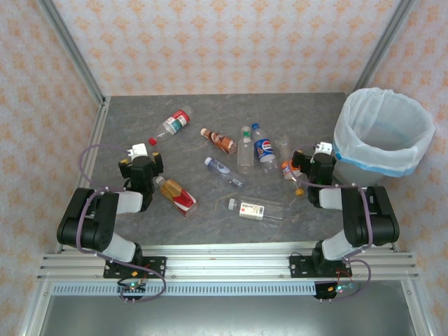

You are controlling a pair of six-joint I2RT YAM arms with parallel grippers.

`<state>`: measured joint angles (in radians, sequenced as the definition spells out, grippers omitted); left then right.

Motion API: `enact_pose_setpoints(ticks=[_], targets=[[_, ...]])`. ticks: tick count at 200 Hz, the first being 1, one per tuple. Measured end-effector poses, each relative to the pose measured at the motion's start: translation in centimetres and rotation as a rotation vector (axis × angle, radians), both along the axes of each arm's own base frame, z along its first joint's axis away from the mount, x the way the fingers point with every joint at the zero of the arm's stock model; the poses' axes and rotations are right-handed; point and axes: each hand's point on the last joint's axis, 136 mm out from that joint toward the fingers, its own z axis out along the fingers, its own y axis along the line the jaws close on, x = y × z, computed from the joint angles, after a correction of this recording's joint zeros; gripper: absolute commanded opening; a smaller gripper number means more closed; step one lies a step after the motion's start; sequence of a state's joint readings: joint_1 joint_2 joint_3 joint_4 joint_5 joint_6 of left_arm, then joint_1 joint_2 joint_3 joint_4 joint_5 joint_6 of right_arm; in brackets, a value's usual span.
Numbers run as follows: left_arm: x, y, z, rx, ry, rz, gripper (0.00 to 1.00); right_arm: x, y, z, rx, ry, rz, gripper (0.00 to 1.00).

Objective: Put the plastic bottles in the bin

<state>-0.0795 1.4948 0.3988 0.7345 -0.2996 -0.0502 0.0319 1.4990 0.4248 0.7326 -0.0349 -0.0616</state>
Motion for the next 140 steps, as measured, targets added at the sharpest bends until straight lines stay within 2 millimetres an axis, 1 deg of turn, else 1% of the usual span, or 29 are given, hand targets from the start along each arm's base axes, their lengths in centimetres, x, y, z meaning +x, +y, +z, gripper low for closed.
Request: enact_pose_setpoints(ticks=[9, 20, 30, 41, 62, 84, 95, 116, 128, 140], targets=[[0.2, -0.1, 0.1, 0.002, 0.014, -0.004, 1.00, 0.1, 0.2, 0.4, -0.003, 0.002, 0.011, 0.99], [0.5, -0.1, 0.8, 0.003, 0.022, -0.006, 1.00, 0.0, 0.3, 1.2, -0.005, -0.003, 0.024, 0.99], [0.8, -0.1, 2.1, 0.005, 0.008, -0.006, 1.00, -0.1, 0.4, 2.0, -0.005, -0.013, 0.031, 0.99], [0.9, -0.1, 4.0, 0.003, -0.023, -0.002, 1.00, -0.3, 0.6, 2.8, -0.006, -0.026, 0.038, 0.99], [0.4, 0.3, 7.2, -0.026, -0.079, 0.037, 1.00, -0.8, 0.7, 4.7, 0.007, -0.053, 0.045, 0.99], [-0.3, 0.3, 9.9, -0.113, -0.112, 0.090, 1.00, -1.0, 1.3, 6.9, 0.064, -0.078, 0.057, 0.99], [-0.7, -0.1, 11.1, -0.176, -0.123, 0.112, 1.00, -0.9, 1.7, 8.1, 0.109, -0.091, 0.067, 0.99], [-1.7, -1.4, 12.4, -0.295, -0.108, 0.138, 1.00, -1.0, 2.9, 10.1, 0.199, -0.110, 0.100, 0.99], [-2.5, -2.2, 12.7, -0.364, -0.085, 0.159, 1.00, -1.1, 3.8, 10.5, 0.248, -0.099, 0.129, 0.99], [-3.5, -2.6, 12.6, -0.430, -0.047, 0.188, 1.00, -1.2, 4.7, 10.4, 0.291, -0.076, 0.156, 0.99]])
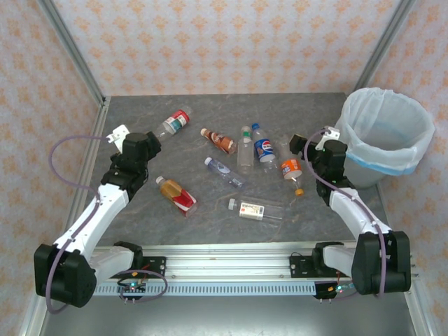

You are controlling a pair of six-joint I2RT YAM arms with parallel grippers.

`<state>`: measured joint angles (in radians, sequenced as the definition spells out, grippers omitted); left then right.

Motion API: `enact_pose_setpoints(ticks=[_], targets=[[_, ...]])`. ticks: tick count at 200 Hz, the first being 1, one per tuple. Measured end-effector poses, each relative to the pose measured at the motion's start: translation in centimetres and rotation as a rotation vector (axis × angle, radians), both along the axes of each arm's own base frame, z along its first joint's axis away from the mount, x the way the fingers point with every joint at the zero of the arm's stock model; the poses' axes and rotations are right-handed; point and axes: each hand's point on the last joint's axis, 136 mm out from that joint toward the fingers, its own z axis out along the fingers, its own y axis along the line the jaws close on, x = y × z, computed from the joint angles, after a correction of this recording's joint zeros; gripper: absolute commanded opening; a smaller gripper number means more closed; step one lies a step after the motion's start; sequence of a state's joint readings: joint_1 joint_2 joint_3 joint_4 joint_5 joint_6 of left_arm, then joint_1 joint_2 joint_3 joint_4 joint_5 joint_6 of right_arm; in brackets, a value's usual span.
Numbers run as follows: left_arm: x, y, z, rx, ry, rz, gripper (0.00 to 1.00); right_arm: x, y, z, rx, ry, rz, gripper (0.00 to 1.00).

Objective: Put the plastic bottles in the bin

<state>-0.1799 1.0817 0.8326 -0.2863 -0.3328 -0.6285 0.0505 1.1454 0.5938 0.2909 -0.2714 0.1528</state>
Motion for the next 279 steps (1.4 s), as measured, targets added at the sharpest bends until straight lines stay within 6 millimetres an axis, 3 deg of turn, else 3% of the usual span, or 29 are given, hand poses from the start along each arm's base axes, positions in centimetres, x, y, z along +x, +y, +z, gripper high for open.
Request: enact_pose_setpoints(ticks=[16, 52, 97, 133, 186, 249, 279], targets=[[-1.4, -0.5, -1.1, -0.083, 0.067, 0.021, 1.00, -0.3, 1.4, -0.5, 0.041, 0.036, 0.041, 0.99], [-5.0, -2.4, -5.7, -0.258, 0.279, 0.055, 1.00, -0.7, 3.5, -2.2, 0.080, 0.109, 0.090, 0.99], [-7.0, -4.7, -9.9, -0.439, 0.475, 0.115, 1.00, -0.1, 4.6, -3.2, 0.097, 0.158, 0.107, 0.99], [-6.9, -6.8, -12.3, -0.523, 0.598, 0.158, 1.00, -0.3, 5.3, -3.3, 0.094, 0.161, 0.121, 0.99], [-7.1, -7.9, -15.1, -0.566, 0.695, 0.209, 1.00, -0.6, 5.2, -3.5, 0.083, 0.177, 0.118, 0.99], [-5.1, -8.5, -16.4, -0.589, 0.650, 0.214, 0.85, -1.1, 5.1, -3.3, 0.068, 0.181, 0.122, 0.99], [-5.2, -8.1, -17.5, -0.576, 0.633, 0.221, 0.80, -1.2, 5.2, -3.5, 0.065, 0.189, 0.123, 0.99]])
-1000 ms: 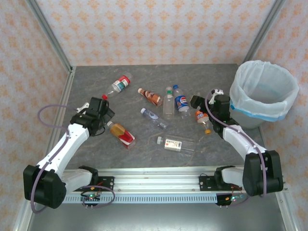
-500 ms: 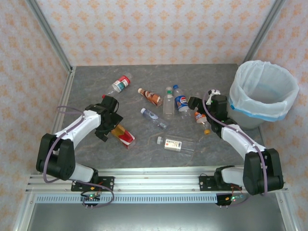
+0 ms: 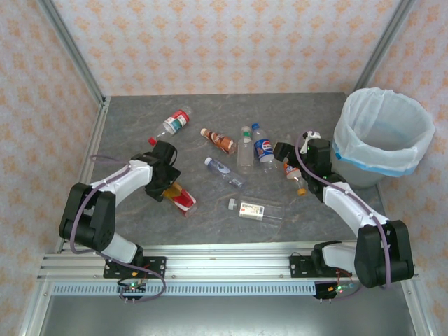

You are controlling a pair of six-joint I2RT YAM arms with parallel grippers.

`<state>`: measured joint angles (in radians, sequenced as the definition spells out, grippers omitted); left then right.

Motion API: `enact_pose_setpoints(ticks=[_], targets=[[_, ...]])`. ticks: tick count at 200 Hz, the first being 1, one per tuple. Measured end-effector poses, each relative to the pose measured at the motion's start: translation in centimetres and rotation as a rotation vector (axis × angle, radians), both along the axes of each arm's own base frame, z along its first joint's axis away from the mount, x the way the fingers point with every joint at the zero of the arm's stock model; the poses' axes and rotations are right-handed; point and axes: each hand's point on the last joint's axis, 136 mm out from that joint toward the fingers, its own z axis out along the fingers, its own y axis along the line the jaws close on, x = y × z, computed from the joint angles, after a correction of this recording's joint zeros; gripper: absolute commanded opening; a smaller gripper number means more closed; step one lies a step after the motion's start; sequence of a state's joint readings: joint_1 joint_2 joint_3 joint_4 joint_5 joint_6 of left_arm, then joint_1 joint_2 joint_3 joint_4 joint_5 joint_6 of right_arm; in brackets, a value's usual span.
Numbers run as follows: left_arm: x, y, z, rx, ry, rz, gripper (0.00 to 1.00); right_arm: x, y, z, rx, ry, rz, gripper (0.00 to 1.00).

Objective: Put the plastic bottles in the bin

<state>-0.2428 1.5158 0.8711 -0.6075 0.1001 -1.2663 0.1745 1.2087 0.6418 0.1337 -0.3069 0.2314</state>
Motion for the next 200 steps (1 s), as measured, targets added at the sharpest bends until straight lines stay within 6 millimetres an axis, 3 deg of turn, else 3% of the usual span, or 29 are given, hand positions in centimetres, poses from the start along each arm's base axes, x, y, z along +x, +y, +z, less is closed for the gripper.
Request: enact_pose_setpoints(ticks=[24, 70, 123, 200], targets=[[-0.5, 0.3, -1.0, 0.014, 0.006, -0.014, 0.78, 0.0, 0.1, 0.0, 0.000, 0.001, 0.001, 0.99], [0.4, -0.2, -1.9, 0.028, -0.010, -0.125, 0.72, -0.1, 0.1, -0.1, -0.003, 0.007, 0.003, 0.99], [0.4, -0.4, -2.0, 0.057, 0.011, -0.235, 0.62, -0.1, 0.1, -0.1, -0.004, 0.006, -0.001, 0.99], [1.6, -2.0, -1.6, 0.066, -0.033, -0.387, 0.55, -0.8, 0.6, 2.3, 0.045, -0.046, -0.005, 0.99]])
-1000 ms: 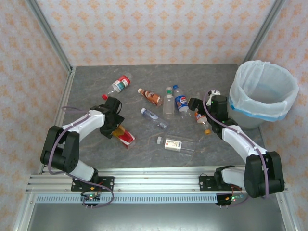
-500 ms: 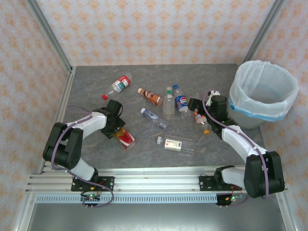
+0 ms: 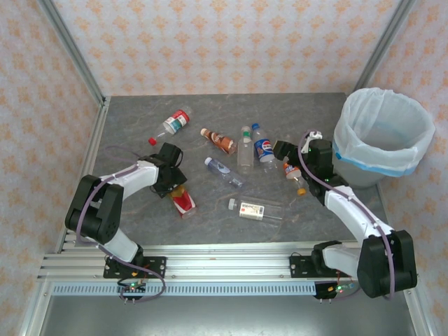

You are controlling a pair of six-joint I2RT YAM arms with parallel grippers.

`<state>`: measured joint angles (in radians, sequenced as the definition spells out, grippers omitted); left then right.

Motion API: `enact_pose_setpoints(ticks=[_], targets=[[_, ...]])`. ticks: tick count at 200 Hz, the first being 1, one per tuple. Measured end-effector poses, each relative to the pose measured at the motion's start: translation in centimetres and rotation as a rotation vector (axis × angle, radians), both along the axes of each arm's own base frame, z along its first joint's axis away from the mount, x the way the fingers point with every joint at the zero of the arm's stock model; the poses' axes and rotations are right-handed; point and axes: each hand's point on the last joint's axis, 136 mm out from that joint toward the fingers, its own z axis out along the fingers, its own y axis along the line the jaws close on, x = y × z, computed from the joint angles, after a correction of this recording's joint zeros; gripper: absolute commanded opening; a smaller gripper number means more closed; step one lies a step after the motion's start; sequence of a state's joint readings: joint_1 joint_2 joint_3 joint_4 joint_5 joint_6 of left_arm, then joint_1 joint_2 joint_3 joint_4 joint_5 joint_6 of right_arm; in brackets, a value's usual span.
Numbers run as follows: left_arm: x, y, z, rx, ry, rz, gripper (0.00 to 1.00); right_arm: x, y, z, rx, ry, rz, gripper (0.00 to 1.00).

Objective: Put the plastic bottles in the bin

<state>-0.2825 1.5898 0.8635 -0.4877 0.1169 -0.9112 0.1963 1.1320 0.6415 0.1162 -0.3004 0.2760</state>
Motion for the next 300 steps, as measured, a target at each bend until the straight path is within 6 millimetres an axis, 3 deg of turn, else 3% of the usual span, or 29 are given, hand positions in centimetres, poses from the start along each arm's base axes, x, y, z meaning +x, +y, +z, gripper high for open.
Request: enact_pose_setpoints(ticks=[50, 90, 140, 200, 223, 252, 300], targets=[[1.3, -1.9, 1.9, -0.018, -0.102, -0.115, 0.54, -1.1, 1.9, -0.2, 0.059, 0.027, 0.024, 0.99], [3.4, -3.5, 5.3, -0.089, -0.253, -0.166, 0.55, -2.8, 6.5, -0.6, 0.081, 0.050, 0.148, 0.99], [6.8, -6.8, 11.1, -0.227, -0.455, -0.257, 0.55, -4.3, 13.3, -1.9, 0.133, 0.102, 0.356, 0.99], [8.8, -11.7, 17.0, -0.334, -0.632, -0.372, 0.56, -7.0, 21.2, 2.6, 0.259, 0.020, 0.654, 0.99], [9.2, -13.4, 18.3, -0.368, -0.673, -0.412, 0.56, -7.4, 22.6, 2.9, 0.269, 0.007, 0.677, 0.99], [9.0, -15.4, 19.3, -0.400, -0.704, -0.478, 0.56, -7.0, 23.5, 1.2, 0.291, 0.050, 0.662, 0.99], [8.8, -17.0, 19.3, -0.439, -0.706, -0.527, 0.56, -8.4, 25.3, 0.7, 0.310, 0.067, 0.738, 0.99]])
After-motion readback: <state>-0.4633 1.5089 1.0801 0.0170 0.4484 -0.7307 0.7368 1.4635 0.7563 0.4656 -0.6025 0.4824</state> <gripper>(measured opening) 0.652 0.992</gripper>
